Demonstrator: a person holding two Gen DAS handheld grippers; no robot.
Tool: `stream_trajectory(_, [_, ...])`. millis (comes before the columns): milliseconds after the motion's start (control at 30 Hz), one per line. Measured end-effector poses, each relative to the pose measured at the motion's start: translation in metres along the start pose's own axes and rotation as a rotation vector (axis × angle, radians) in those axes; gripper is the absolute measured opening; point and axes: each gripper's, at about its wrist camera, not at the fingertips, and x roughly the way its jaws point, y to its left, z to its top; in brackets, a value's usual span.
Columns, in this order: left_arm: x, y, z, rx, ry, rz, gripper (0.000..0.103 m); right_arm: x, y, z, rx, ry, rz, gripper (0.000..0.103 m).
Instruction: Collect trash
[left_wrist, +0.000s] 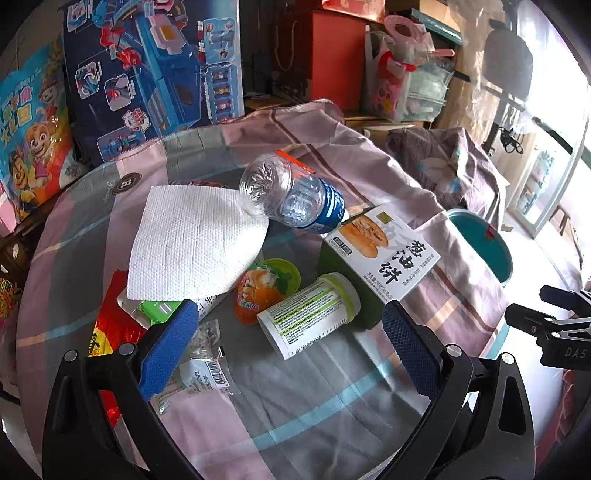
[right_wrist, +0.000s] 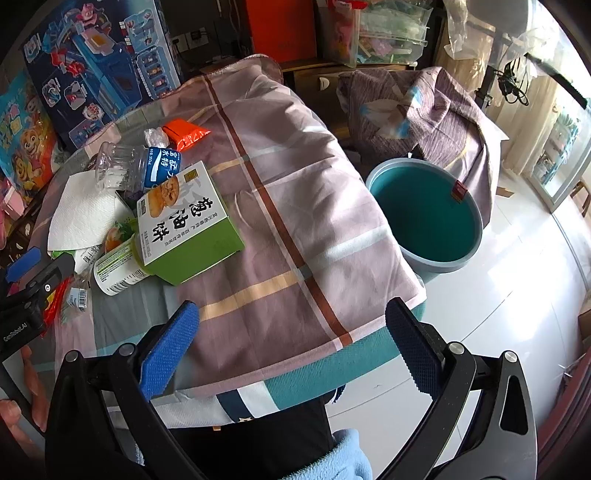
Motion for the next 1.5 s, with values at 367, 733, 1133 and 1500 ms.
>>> stream_trajectory(367, [0.002,0.001,-0.006,0.012,0.005,-0.004,0.1,0.002,0.001,0.001,0.003,0.012,-0.001,0.097])
stream_trajectory(733, [0.003,-0.001,-0.007,0.011,0.006,-0.002,0.1,0.003,0.002,0.0,0.003,0.02,-0.008,0.097])
stream_trajectory(1133, [0.004,-0.001,-0.009,0.009,0.008,-0.003,0.1,0.003,0.007,-0.001,-0.005,0.032,-0.019,0.097])
stream_trajectory(1500, [0.008,0.013,-0.017,-0.011,0.018,-0.018,0.1,0.005,0.016,0.0,-0.02,0.047,-0.026,0.097])
